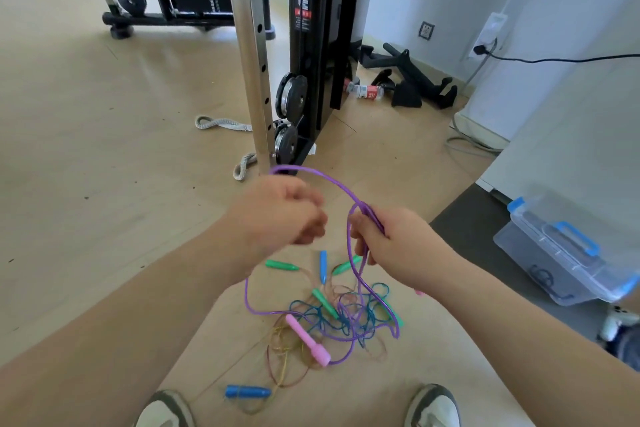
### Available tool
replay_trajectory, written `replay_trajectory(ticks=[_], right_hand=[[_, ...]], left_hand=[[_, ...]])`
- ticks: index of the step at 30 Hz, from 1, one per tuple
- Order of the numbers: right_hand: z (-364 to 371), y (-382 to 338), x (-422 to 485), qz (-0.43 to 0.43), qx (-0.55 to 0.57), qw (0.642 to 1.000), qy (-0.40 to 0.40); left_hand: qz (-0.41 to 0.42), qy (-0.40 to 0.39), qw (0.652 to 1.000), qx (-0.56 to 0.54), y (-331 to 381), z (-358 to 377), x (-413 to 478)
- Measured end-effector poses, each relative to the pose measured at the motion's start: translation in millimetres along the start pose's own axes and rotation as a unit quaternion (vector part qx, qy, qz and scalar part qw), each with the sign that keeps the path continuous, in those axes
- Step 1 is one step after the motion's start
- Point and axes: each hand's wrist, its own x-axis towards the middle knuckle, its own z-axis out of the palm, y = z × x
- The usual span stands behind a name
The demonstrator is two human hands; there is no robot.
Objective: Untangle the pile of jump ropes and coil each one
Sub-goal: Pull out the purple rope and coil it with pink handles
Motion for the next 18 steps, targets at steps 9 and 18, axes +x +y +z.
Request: replay_trajectory(ticks=[9, 18], right_hand=[[-1.6, -17.9, -3.9, -0.050, 0.150, 0.985, 0.074], [-2.5, -2.2, -2.2, -0.052, -0.007, 0.997, -0.055]], left_hand=[[0.112, -0.089, 0.956, 0.256, -28.8, 25.6, -4.2], [0.111, 0.025, 0.992, -0.057, 3.3, 7.3, -2.8]])
